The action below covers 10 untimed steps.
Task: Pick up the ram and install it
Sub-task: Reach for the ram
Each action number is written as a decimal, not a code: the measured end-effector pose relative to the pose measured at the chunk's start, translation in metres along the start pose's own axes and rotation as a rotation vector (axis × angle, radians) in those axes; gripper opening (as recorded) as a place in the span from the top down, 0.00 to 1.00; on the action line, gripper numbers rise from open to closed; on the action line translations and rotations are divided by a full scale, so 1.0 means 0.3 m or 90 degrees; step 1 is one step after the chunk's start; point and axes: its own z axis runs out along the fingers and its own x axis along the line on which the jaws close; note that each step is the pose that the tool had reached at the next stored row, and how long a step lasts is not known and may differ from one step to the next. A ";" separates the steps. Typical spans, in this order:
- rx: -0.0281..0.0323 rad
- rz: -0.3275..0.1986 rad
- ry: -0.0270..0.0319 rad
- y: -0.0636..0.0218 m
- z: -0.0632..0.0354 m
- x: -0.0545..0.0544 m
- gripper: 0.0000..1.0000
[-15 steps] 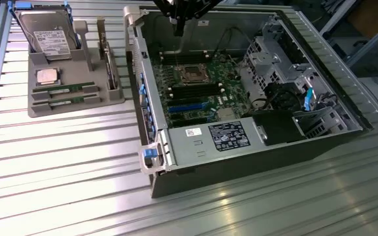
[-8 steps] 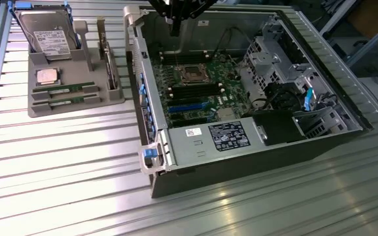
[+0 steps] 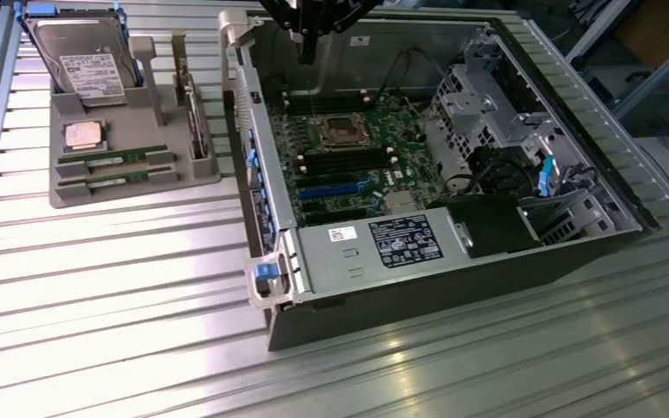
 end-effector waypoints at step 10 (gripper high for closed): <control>-0.0001 0.000 0.0000 -0.001 0.000 0.016 0.89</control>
